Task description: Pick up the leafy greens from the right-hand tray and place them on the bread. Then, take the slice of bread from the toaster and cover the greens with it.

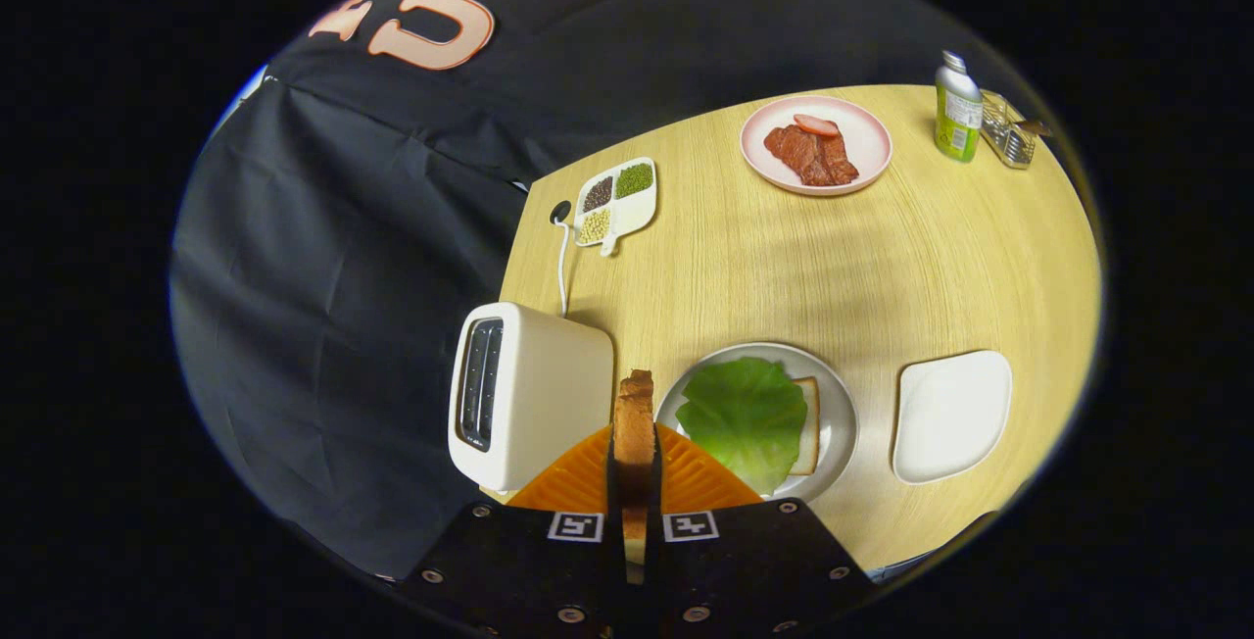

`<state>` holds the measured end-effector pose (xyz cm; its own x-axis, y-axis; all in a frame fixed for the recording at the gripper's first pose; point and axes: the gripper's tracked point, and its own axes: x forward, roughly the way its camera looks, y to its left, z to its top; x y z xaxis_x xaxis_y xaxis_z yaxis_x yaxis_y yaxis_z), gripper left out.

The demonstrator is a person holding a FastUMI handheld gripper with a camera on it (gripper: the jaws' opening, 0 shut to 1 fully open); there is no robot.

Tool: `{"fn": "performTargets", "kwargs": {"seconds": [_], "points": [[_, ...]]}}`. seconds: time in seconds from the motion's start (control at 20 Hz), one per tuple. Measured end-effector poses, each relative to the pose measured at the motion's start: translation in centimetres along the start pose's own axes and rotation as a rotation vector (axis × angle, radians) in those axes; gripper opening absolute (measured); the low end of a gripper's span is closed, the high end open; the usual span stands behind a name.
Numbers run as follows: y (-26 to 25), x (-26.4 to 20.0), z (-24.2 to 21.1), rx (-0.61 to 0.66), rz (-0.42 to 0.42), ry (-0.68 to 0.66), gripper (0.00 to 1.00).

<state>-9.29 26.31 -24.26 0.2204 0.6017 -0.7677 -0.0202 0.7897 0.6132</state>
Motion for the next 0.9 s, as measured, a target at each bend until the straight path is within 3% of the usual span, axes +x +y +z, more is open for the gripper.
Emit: {"fn": "performTargets", "kwargs": {"seconds": [0.35, 0.9], "points": [[-2.9, 2.2, -1.8, 0.012, 0.012, 0.038, 0.08], [-6.0, 4.3, -2.8, -0.025, -0.048, 0.068, 0.08]]}}
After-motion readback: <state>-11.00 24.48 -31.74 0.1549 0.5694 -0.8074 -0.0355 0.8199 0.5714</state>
